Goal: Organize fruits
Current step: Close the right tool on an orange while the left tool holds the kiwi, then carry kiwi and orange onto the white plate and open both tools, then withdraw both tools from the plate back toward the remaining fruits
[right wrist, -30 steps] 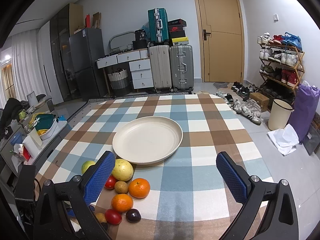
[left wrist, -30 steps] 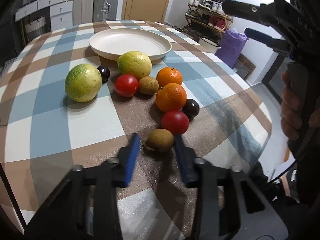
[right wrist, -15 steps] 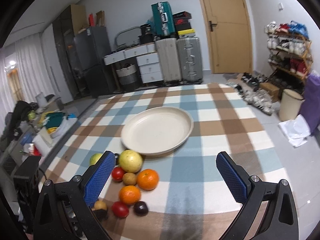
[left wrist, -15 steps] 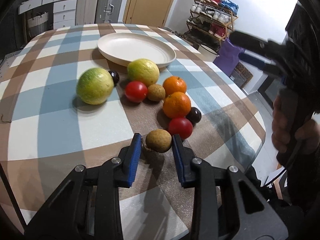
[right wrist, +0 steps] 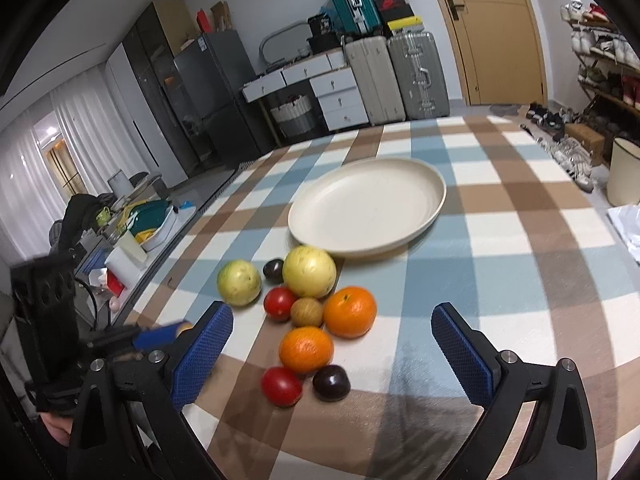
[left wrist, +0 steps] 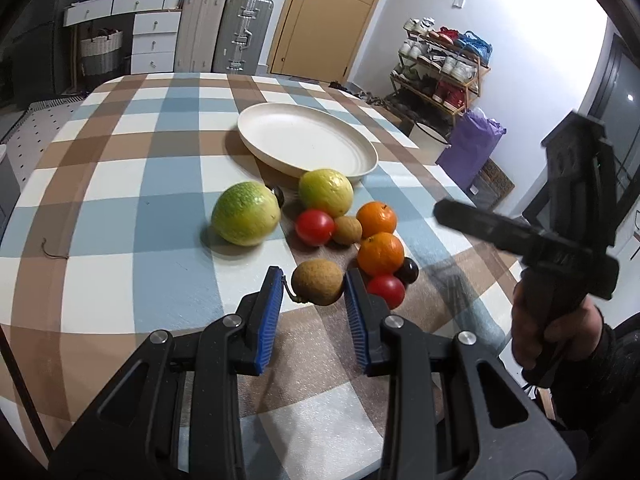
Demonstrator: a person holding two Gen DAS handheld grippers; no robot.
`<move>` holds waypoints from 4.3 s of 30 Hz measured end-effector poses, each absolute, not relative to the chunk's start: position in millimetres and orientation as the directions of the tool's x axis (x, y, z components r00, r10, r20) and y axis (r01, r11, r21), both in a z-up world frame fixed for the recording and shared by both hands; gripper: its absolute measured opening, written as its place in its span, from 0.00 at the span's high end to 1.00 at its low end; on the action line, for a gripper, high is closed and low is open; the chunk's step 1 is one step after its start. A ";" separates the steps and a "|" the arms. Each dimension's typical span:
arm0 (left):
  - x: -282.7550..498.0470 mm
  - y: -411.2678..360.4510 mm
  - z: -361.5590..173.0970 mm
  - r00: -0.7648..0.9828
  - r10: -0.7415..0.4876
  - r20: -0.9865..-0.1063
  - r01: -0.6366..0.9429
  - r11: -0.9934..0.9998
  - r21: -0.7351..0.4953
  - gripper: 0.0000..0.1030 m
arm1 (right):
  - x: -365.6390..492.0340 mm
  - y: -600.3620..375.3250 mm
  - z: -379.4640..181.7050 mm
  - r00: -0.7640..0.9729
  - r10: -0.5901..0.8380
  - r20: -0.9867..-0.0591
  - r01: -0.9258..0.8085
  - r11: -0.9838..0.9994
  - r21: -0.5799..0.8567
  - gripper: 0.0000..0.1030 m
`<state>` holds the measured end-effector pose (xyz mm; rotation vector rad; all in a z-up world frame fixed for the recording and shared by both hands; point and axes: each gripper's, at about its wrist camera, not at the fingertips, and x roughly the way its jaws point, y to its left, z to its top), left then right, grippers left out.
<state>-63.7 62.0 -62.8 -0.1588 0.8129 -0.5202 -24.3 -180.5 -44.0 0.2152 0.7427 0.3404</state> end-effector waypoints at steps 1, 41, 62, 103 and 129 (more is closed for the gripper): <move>-64.3 62.8 -62.0 0.573 -0.499 -0.651 0.380 0.865 -0.328 0.72 | -22.1 -178.9 -48.2 0.675 0.382 -0.632 -0.225 0.922 0.316 0.04; -4.4 40.1 -34.8 0.551 -0.530 -0.645 0.390 0.846 -0.363 0.72 | -0.5 -175.1 -57.8 0.592 0.534 -0.604 -0.319 0.843 0.433 0.62; 120.0 -9.5 -10.6 0.494 -0.556 -0.668 0.392 0.828 -0.400 0.72 | 85.3 -201.6 -32.6 0.598 0.561 -0.573 -0.329 0.823 0.463 0.62; 100.6 18.7 1.4 0.559 -0.493 -0.666 0.329 0.870 -0.368 0.69 | 87.7 -203.7 -5.6 0.675 0.485 -0.556 -0.308 0.870 0.385 0.34; 4.3 53.6 -14.8 0.682 -0.347 -0.644 0.258 0.938 -0.233 0.06 | -3.6 -175.0 -1.7 0.793 0.355 -0.495 -0.298 0.935 0.193 0.01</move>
